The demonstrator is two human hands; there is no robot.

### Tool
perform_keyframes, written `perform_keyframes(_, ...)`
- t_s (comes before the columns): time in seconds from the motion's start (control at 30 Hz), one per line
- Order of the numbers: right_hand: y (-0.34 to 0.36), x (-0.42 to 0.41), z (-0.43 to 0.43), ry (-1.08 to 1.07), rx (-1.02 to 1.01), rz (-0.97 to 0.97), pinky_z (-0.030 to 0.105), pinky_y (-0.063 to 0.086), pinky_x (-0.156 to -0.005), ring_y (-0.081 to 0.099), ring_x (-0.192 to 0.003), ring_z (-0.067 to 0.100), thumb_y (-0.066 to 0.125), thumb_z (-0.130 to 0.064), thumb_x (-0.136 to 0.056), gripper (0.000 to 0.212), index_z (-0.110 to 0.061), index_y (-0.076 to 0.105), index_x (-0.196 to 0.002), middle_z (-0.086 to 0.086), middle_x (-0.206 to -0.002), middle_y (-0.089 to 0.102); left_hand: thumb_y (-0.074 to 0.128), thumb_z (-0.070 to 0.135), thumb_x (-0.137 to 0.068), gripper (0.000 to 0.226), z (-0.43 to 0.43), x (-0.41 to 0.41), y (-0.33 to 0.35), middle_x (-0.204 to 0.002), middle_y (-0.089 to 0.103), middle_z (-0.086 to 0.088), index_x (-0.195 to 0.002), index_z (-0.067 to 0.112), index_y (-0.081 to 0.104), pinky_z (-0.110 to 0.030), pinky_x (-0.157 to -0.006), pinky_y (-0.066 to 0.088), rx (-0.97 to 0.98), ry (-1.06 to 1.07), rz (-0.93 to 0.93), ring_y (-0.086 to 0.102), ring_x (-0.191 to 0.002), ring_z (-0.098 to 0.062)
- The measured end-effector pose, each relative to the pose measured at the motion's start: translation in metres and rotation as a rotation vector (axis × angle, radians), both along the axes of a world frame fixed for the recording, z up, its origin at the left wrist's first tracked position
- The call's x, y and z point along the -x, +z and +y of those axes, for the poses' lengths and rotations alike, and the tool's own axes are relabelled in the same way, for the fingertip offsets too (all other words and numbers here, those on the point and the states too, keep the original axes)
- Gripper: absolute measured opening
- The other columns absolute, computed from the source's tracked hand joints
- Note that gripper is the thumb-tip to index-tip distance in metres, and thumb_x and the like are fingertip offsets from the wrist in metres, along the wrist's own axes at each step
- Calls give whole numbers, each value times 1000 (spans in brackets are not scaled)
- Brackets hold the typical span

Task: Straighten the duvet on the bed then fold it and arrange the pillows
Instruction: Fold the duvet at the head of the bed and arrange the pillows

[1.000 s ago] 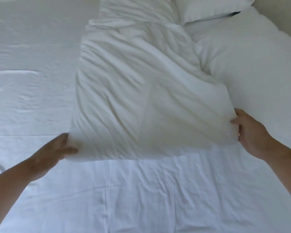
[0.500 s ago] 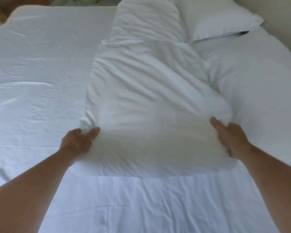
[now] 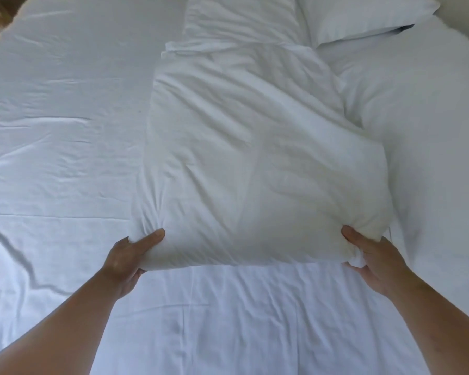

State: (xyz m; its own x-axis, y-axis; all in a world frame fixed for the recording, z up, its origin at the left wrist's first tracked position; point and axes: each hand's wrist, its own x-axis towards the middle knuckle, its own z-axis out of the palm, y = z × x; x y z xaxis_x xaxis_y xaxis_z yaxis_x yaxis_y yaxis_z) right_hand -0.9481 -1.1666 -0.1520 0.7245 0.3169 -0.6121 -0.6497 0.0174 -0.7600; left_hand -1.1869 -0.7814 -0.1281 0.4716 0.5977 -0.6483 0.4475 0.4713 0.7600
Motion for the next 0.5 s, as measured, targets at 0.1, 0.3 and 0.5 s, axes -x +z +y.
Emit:
perform_keyframes(0.1, 23, 7, -1, -20, -4, -31, 33, 62, -68, 75, -98, 17, 87, -29, -52, 71, -19, 66, -119, 2, -117, 75, 82, 22, -76, 52, -2, 10, 11, -110, 77, -6, -121, 3, 67, -40, -89, 55, -5, 16, -13, 72, -106, -26)
perform_keyframes(0.3, 93, 45, -15, -1, 49, -27, 32, 61, -63, 75, -97, 16, 101, -41, -35, 92, -21, 67, -118, -1, -117, 75, 99, 52, -28, 101, -17, 52, 72, -105, 78, -4, -113, 7, 69, -38, -81, 58, 26, -17, -6, 75, -97, -23)
perform_keyframes(0.5, 163, 145, -55, -11, 175, 78, 39, 63, -72, 75, -96, 22, 103, -42, -33, 98, -16, 64, -119, 1, -110, 77, 100, 51, -26, 103, -56, 150, 128, -105, 79, -5, -114, 9, 67, -40, -82, 57, 138, -11, 69, 71, -103, -28)
